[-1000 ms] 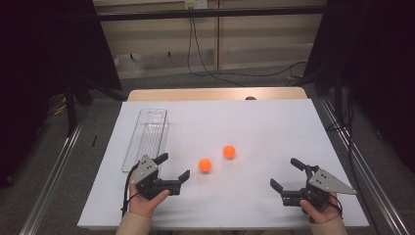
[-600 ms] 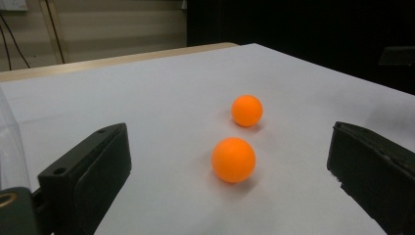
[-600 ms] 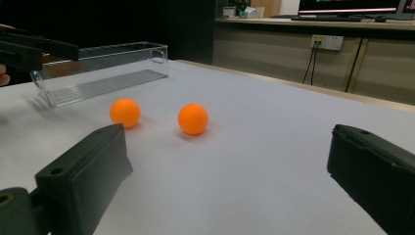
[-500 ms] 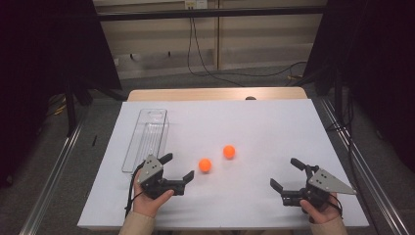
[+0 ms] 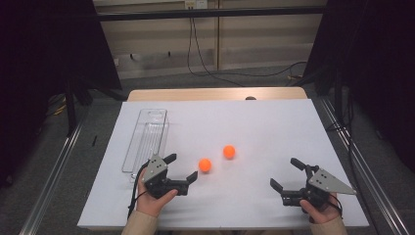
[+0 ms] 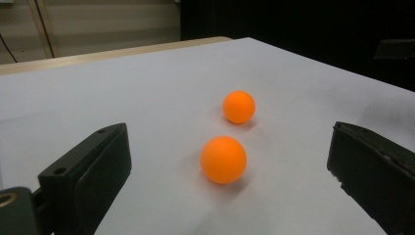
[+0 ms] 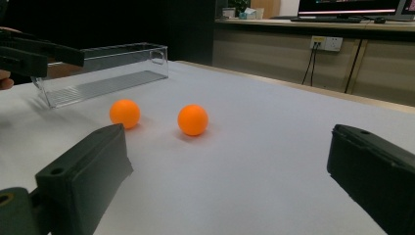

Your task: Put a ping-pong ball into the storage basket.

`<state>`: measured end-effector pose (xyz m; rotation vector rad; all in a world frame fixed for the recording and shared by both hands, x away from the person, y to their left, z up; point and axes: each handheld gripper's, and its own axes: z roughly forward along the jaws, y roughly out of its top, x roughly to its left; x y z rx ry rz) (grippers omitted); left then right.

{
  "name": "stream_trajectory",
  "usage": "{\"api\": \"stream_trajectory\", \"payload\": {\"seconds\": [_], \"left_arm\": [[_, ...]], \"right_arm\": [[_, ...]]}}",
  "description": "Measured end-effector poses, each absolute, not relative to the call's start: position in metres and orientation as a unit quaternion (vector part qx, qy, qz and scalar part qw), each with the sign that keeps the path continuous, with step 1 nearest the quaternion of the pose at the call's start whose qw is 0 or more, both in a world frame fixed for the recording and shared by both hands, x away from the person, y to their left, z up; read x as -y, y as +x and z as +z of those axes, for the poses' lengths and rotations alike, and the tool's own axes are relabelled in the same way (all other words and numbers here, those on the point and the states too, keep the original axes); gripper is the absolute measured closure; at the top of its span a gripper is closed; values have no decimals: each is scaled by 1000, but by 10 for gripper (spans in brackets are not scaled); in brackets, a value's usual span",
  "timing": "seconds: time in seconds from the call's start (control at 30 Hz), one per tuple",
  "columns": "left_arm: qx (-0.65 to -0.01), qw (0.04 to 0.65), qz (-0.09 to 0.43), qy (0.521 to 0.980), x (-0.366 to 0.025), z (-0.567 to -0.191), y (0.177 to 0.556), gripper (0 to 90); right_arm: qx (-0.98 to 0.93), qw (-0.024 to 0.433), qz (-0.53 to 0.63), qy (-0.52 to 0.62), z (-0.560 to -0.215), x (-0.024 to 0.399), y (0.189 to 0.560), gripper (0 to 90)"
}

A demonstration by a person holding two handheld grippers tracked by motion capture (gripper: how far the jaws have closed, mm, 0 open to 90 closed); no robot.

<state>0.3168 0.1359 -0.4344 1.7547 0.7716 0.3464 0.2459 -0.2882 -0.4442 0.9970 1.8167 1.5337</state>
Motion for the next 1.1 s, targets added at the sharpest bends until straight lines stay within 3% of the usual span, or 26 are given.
{"api": "stream_trajectory", "payload": {"seconds": [1.1], "left_arm": [[-324, 550, 136, 758, -120, -438, 322, 28]], "right_arm": [[-677, 277, 573, 369, -444, 287, 246, 19]]}}
